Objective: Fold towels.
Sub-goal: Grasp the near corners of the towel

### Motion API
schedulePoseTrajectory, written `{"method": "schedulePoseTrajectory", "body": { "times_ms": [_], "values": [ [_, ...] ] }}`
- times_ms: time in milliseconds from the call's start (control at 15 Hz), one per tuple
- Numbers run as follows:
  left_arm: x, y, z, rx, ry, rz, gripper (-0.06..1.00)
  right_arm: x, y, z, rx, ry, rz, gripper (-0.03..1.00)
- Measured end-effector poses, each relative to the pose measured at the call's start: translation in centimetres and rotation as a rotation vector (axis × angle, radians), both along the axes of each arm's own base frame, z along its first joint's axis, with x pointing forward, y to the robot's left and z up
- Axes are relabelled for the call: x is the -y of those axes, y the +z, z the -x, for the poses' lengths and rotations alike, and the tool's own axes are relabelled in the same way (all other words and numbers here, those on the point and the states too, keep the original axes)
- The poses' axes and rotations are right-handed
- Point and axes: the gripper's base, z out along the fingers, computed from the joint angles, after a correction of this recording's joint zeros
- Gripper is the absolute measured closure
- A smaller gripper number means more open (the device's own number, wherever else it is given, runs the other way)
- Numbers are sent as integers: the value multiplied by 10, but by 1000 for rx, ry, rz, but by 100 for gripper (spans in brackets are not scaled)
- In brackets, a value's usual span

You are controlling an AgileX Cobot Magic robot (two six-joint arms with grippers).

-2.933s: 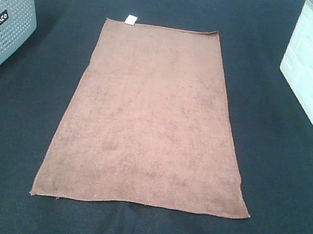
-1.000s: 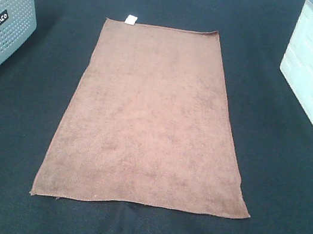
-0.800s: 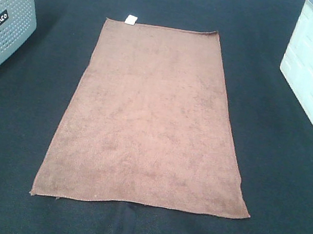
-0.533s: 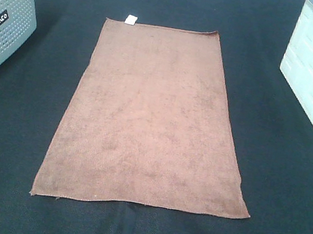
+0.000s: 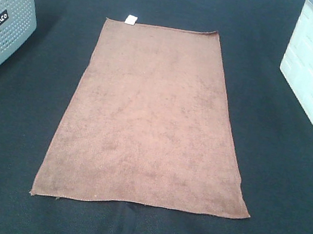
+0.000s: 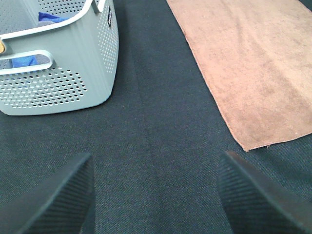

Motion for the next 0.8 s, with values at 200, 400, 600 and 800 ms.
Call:
{"method": "schedulePoseTrajectory", "body": {
  "times_ms": [200, 400, 600, 800],
  "values": [
    [0, 0, 0, 0, 0, 0, 26, 0, 0, 0, 0, 0, 0, 22],
    [0, 0, 0, 0, 0, 0, 26, 0, 0, 0, 0, 0, 0, 22],
    [1, 3, 0, 23, -4, 19, 26, 0, 0, 0, 4, -4, 0, 22],
    [4, 14, -5, 128, -6, 94, 26, 0, 8, -5, 37, -33, -46, 22]
  ]
}}
